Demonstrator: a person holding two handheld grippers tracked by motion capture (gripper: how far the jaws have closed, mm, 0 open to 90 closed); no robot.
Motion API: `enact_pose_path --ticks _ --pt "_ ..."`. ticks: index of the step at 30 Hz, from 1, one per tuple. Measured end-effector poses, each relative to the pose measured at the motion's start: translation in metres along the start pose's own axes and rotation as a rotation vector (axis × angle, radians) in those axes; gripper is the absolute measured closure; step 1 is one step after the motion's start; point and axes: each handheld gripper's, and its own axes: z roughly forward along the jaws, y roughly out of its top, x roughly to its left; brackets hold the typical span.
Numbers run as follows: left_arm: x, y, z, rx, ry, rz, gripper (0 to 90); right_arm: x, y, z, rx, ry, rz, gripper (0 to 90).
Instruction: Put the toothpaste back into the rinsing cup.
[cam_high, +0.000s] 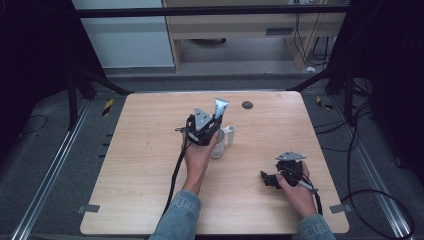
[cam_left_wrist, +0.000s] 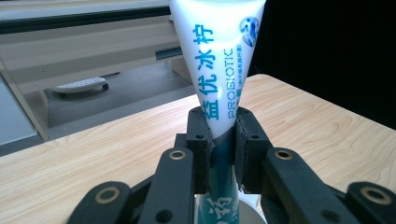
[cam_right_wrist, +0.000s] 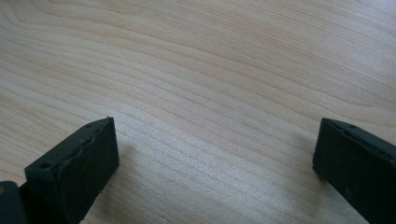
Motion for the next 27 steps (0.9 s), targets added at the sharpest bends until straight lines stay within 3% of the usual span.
enact_pose_path --ticks 27 --pt "-0.001 -0.020 0.001 -0.001 0.005 -0.004 77.9 0.000 0.000 0.000 0.002 0.000 0.003 0.6"
